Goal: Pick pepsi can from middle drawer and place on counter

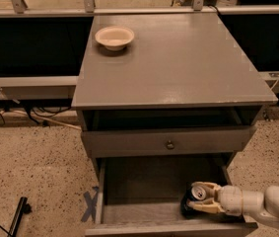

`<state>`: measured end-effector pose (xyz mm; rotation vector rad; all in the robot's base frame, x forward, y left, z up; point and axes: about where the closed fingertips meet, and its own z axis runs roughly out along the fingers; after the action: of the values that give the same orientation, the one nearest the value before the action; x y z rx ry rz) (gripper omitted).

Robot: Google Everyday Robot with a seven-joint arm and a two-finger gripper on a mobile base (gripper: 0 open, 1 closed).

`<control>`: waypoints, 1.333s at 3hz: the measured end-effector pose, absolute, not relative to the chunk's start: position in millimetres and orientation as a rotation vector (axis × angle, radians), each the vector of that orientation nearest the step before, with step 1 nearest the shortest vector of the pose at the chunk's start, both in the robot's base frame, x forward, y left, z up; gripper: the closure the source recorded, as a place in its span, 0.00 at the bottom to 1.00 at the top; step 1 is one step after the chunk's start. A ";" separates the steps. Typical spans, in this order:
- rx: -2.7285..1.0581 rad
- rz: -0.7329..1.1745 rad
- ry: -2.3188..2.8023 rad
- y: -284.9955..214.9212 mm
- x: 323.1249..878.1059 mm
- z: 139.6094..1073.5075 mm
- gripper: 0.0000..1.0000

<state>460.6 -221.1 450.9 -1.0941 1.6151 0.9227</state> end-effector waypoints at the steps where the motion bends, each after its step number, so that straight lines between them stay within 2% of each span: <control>1: -1.089 0.915 1.468 -221.3 449.5 519.7 1.00; 3: -1.289 0.654 1.279 -230.7 441.8 705.0 1.00; 4: -1.409 0.558 1.259 -229.9 458.9 785.1 1.00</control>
Offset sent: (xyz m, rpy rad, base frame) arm -0.0322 -0.0199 0.3079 -0.0982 -0.5134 0.0651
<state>458.9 -229.9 785.1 -1.4085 1.2593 0.5584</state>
